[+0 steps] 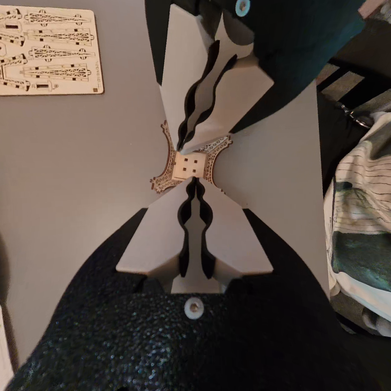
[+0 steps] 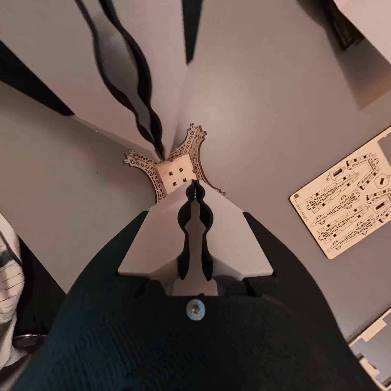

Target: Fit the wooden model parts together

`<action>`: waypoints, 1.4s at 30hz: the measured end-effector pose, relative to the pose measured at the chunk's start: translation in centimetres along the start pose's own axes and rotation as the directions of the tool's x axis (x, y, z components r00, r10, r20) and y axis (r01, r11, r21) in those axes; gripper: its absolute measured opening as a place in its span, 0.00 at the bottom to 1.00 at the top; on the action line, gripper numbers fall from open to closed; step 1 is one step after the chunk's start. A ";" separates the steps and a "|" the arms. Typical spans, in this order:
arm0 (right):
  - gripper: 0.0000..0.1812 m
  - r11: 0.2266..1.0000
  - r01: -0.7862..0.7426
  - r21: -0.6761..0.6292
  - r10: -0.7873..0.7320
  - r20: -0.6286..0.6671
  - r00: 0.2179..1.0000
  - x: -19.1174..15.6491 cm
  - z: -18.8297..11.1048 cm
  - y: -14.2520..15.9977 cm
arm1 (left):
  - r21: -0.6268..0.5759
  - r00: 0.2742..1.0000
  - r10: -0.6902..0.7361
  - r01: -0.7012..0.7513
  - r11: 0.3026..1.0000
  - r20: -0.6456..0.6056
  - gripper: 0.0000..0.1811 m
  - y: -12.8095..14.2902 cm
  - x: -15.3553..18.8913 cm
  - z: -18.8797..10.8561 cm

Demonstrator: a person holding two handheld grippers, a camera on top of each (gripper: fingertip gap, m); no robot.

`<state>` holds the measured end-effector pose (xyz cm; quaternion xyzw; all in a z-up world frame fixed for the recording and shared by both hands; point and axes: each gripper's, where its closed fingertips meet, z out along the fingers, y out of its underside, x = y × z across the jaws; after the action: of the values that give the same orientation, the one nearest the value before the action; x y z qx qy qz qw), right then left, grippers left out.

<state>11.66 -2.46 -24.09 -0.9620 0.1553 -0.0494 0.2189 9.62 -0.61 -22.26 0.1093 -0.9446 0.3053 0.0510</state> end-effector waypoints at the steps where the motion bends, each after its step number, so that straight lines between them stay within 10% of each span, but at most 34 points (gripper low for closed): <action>1: 0.00 1.000 -0.017 -0.008 0.017 0.003 1.000 0.0 0.2 0.2 | 0.022 1.000 -0.012 0.012 1.000 0.001 0.00 0.0 0.0 -0.1; 10: 0.00 0.990 -0.140 -0.025 0.141 0.064 0.988 0.4 -1.0 -1.5 | 0.100 0.972 0.214 -0.223 0.970 0.092 0.00 -0.2 0.6 -0.1; 17: 0.35 0.985 -0.153 -0.081 0.163 0.127 0.978 3.4 -2.4 -2.0 | 0.010 0.957 0.276 -0.277 0.961 0.086 0.00 0.2 0.3 0.3; 25: 0.47 0.949 -0.056 -0.309 0.109 0.157 0.982 4.3 -0.1 0.7 | -0.009 0.952 0.294 -0.294 0.956 0.085 0.00 0.0 -0.2 0.8; 42: 0.61 0.924 -0.082 -0.374 0.115 0.066 0.991 5.0 2.1 1.8 | -0.120 0.948 0.317 -0.313 0.942 0.011 0.00 0.9 0.4 1.6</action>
<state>16.18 -4.78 -26.65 -0.9782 0.2004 0.0337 0.0424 8.98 -0.87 -24.01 -0.0417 -0.9667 0.2523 -0.0065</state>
